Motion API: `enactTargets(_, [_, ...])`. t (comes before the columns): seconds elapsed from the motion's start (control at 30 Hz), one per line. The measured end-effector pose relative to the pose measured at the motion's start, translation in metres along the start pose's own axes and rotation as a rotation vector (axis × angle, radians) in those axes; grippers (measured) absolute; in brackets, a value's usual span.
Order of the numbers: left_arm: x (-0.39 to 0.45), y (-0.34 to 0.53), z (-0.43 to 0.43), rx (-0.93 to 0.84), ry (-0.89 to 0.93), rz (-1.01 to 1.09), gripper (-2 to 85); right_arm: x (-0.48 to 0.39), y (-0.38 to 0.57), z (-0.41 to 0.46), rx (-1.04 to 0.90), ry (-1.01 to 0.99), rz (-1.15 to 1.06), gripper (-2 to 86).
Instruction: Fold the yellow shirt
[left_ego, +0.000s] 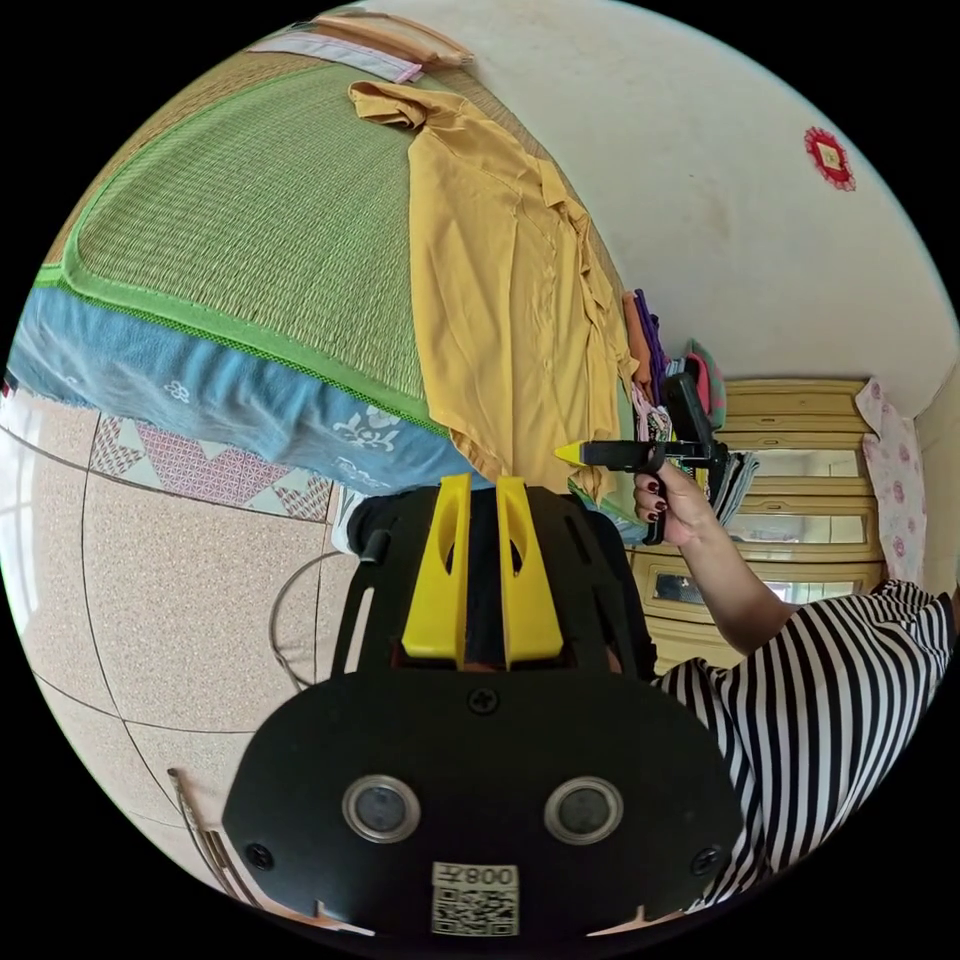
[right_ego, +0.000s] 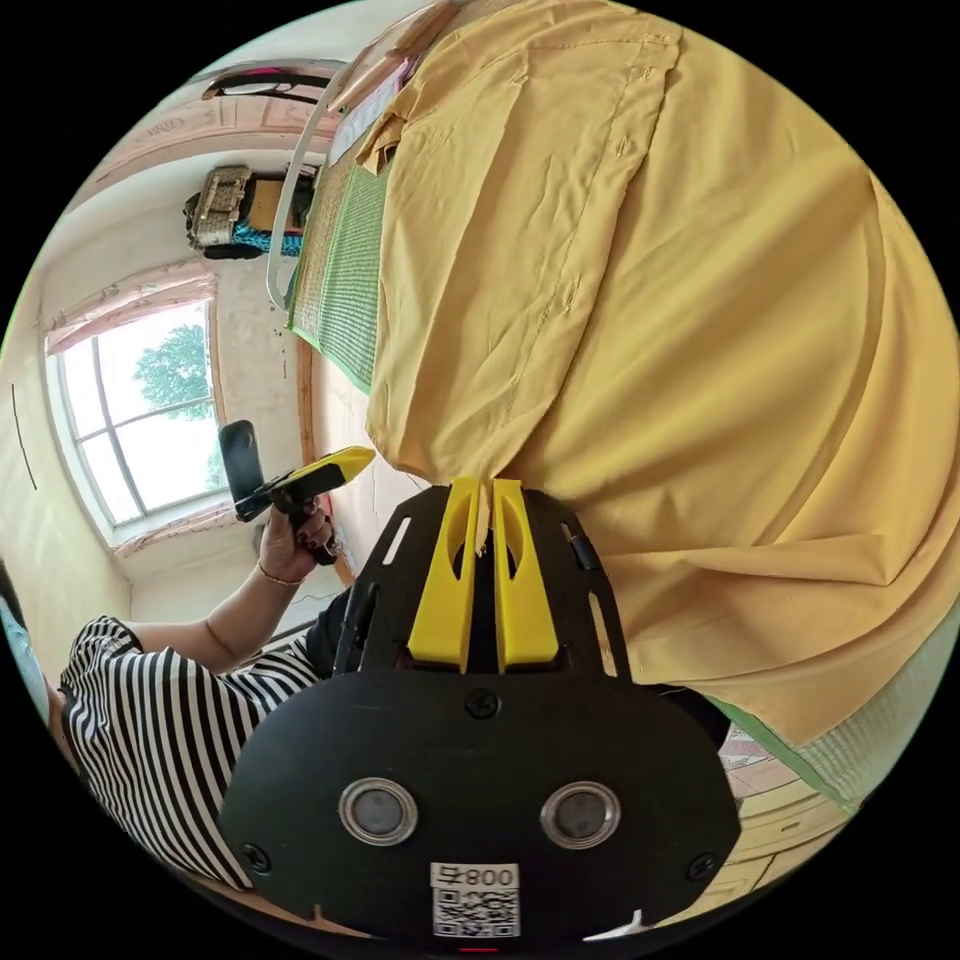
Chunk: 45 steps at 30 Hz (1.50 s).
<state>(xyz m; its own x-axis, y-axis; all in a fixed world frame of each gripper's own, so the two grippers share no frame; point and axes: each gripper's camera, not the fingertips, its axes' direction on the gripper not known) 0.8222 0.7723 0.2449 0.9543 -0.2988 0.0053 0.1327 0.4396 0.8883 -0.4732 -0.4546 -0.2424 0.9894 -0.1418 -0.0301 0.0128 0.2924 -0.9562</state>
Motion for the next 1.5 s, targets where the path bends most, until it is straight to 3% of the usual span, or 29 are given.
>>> enactTargets(0.4, [0.003,0.017,-0.021,0.04,-0.098,0.084,7.2,0.034,0.041,-0.065,0.3,-0.375,-0.081,0.2])
enactTargets(0.53, [0.02,0.008,-0.019,0.048,-0.195,0.17,8.5,0.042,0.051,-0.082,0.364,-0.378,-0.099,0.2])
enactTargets(0.77, [0.05,-0.006,-0.003,0.011,-0.19,0.255,9.9,0.061,0.07,-0.063,0.372,-0.363,-0.098,0.1])
enactTargets(0.9, [0.061,-0.012,0.007,-0.041,-0.339,0.249,3.0,0.072,0.085,-0.058,0.391,-0.404,-0.107,0.1])
enactTargets(1.07, [0.06,0.005,-0.029,0.072,-0.42,0.215,1.1,0.088,0.107,-0.062,0.443,-0.437,-0.117,0.1])
enactTargets(1.3, [0.033,0.034,-0.052,0.11,-0.276,0.051,3.9,0.131,0.129,-0.036,0.462,-0.498,-0.057,0.1])
enactTargets(1.5, [0.075,0.016,-0.046,0.145,-0.302,0.192,10.5,0.142,0.136,-0.024,0.458,-0.515,-0.052,0.0])
